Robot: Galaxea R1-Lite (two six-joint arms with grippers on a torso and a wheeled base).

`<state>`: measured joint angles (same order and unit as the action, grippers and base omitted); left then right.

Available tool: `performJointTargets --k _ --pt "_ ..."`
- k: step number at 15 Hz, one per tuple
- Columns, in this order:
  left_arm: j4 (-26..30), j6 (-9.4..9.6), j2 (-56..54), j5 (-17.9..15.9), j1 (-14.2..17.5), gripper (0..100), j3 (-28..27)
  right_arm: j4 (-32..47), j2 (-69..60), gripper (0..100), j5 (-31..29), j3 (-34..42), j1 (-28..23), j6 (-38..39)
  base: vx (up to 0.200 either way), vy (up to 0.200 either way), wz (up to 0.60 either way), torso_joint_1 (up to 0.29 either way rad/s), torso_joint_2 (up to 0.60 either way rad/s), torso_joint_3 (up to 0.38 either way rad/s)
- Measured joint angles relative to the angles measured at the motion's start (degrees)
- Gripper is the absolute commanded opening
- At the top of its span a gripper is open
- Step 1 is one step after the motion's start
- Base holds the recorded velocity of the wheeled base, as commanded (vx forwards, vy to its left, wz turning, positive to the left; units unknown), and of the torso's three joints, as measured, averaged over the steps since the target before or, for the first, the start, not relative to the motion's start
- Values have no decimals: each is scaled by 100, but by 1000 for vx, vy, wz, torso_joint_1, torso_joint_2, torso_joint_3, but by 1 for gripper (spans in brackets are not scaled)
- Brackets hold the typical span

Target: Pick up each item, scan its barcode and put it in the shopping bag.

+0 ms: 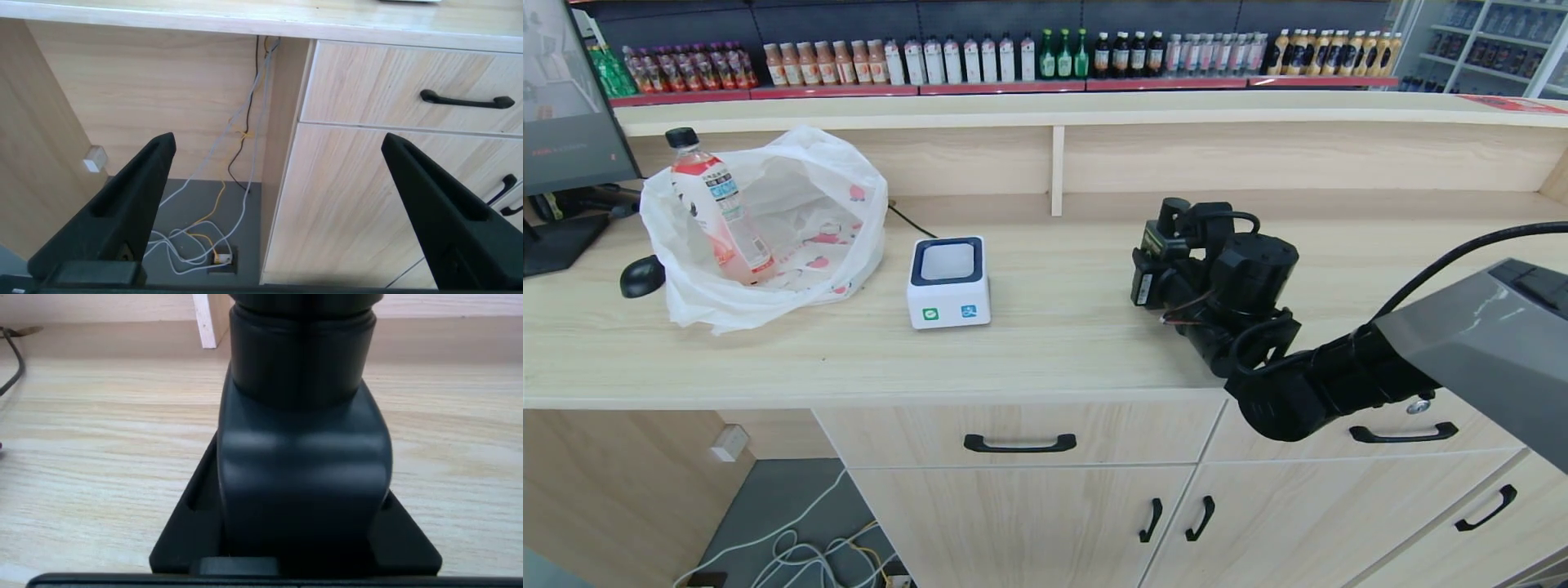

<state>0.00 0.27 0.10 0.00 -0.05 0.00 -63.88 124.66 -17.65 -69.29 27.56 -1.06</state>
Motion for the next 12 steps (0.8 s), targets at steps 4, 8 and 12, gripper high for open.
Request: performJointTargets --k 4,8,12 --pt "0 0 0 0 0 100 0 0 9 0 -2 -9 2 2 0 0 0 0 0 0" --pt "0 0 0 0 0 100 0 5 -22 0 -2 2 2 -5 0 0 0 0 0 0" --pt "0 0 0 0 5 100 0 -6 -211 0 -2 30 11 -13 0 0 0 0 0 0"
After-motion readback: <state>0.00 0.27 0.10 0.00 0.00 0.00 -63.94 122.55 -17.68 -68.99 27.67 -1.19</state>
